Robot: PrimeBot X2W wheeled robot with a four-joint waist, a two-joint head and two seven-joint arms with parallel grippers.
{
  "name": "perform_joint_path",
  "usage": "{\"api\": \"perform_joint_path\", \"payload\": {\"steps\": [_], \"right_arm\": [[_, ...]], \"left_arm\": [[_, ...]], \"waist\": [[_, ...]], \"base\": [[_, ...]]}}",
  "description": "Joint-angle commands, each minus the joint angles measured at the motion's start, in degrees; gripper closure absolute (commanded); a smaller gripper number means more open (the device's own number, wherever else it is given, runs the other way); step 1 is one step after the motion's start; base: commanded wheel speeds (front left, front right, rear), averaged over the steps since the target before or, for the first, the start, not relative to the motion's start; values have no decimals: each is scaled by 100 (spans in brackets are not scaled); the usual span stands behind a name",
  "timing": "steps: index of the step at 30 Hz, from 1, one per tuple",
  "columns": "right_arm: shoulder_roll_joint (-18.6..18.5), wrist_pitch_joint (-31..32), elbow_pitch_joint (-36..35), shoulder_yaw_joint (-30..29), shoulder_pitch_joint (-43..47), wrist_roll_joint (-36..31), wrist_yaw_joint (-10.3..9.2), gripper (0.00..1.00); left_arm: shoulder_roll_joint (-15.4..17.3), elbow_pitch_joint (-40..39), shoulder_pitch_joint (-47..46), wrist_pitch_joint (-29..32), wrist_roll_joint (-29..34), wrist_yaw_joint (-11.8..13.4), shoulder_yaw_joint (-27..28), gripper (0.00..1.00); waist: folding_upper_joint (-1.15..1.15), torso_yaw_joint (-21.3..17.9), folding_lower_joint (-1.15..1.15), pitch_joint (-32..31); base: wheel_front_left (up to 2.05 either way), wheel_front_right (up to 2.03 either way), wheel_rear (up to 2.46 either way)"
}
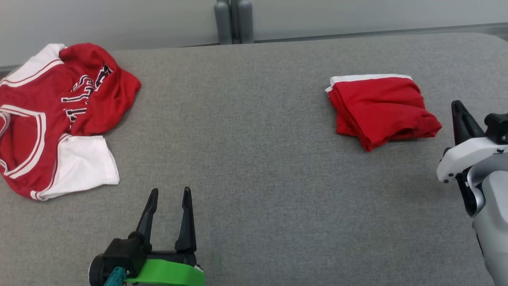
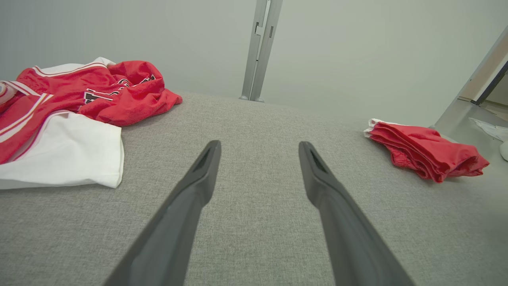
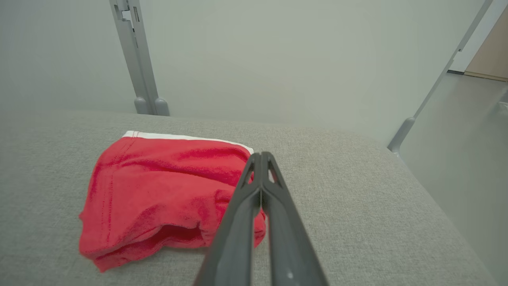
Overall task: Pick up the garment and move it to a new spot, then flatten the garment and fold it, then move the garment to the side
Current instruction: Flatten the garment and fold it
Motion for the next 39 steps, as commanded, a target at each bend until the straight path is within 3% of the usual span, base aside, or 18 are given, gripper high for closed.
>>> {"api": "perform_joint_path", "payload": {"steps": [1,9,16,29,35,37,38,39], "right_arm": [[18,-16,242,-126,-192,-49,-8,100],[294,-15,965,-594,-829,-251,-8,100],[466,-16,1425,-453,-645,-280,-8,100],[879,-8,1007,-36,127,-70,-7,100],[881,-10,262,-26,601,-57,-7,100],[866,-10,-164,-59,867,-72,-7,91],[853,-11,-546,-85,1117,-97,-7,82],[831,-9,-817,-118,1292,-118,-7,62]], "left_arm": [[16,16,-148,0,-40,34,-34,0],[16,114,-354,-1,-33,95,-398,0],[16,132,-352,-1,-100,174,-510,0],[17,216,-127,-1,-53,135,-304,0],[18,251,114,-1,-119,118,-112,0],[17,259,228,-1,-127,108,-17,0],[17,261,325,-1,-119,95,72,0],[18,250,388,-1,-114,86,131,0]], "waist": [[0,356,0,416],[0,595,0,788],[0,599,0,773],[0,212,0,397],[0,26,0,-22],[0,-27,0,-193],[0,-69,0,-333],[0,-91,0,-408]], "base": [[0,0,0],[0,0,0],[0,0,0],[0,0,0],[0,0,0],[0,0,0],[0,0,0],[0,0,0]]}}
